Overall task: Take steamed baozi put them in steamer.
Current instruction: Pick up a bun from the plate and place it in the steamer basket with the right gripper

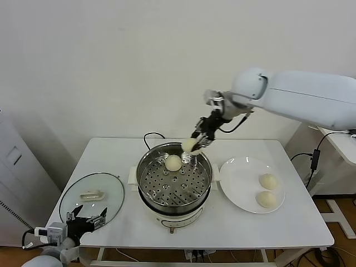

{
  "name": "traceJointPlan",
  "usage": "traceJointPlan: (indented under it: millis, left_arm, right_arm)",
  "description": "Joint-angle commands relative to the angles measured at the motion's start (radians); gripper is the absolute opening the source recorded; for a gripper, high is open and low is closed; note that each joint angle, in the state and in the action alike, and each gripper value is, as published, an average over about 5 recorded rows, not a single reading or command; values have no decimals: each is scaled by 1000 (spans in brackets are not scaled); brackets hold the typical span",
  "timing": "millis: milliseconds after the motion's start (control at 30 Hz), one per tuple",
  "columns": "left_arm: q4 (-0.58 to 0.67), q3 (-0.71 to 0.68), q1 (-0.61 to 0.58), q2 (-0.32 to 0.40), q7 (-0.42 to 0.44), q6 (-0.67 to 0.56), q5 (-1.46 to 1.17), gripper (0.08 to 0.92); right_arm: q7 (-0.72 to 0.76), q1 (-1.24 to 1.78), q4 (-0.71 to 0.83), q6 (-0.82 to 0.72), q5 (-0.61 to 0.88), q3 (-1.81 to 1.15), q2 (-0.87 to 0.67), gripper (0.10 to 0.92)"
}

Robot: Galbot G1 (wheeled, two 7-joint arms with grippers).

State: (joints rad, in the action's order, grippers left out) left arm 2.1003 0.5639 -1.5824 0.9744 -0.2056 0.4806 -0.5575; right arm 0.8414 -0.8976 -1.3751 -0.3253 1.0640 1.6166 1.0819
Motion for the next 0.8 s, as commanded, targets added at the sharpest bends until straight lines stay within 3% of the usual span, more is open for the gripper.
traceJointPlan:
  millis: [33,800]
  left_arm:
    - [-2,1,1,0,0,0,1,823]
    - [-4,10,0,-1,0,-6,-8,823]
  right_arm:
    - [-132,103,4,-87,83,-23,153,399]
    - [-241,298,109,-153,-5,-48,263,396]
